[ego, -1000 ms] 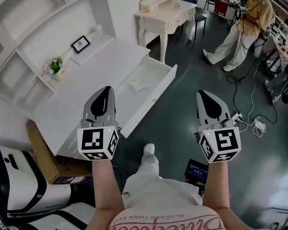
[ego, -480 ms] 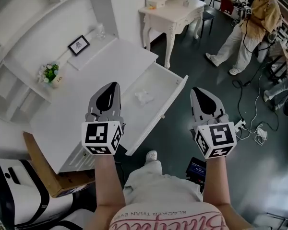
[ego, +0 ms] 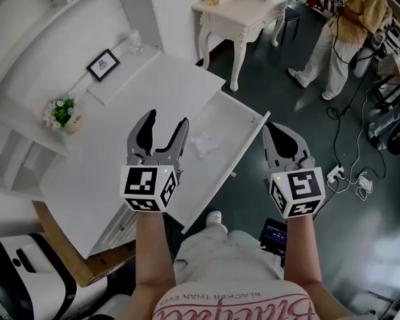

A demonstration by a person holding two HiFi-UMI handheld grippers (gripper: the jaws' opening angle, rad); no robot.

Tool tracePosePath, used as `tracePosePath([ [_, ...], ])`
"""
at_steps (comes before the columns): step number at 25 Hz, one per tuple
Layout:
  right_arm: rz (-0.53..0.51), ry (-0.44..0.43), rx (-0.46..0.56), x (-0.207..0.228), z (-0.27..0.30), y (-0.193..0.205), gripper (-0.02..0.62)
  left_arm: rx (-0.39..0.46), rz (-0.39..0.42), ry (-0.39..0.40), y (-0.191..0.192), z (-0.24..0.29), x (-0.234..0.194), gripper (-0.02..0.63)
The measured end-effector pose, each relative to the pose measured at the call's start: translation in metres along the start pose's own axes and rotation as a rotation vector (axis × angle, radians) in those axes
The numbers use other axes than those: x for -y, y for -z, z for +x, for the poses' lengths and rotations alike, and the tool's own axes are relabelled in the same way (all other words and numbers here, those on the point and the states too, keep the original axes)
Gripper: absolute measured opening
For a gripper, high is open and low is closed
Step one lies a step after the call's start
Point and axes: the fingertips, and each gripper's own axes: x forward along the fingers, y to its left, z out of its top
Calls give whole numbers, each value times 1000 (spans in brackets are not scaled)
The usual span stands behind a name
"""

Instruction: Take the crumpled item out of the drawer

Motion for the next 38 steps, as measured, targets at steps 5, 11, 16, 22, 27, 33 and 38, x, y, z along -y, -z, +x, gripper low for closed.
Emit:
tracePosePath([
  [5,11,-2,-46,6,13,16,8,-30,-45,-3,17,15,-6,336],
  [11,31,-15,-94,12,22,36,8,-153,-45,18,56,28,4,336],
  [16,59,-47,-156,10,30,65,8,-234,-70,38,94,30,21,334],
  [22,100,-90,-247,-3,37,117,8,-343,-122,40,155,26,36,333],
  [27,124,-115,-295,-5,40,143,8,-414,-171,39,193,27,43,324],
  [33,164,-118,-333,-1,49,169,8,-526,-222,33,251,47,42,276],
  [38,190,-140,-384,-10,54,198,8,-632,-218,31,303,68,34,236],
])
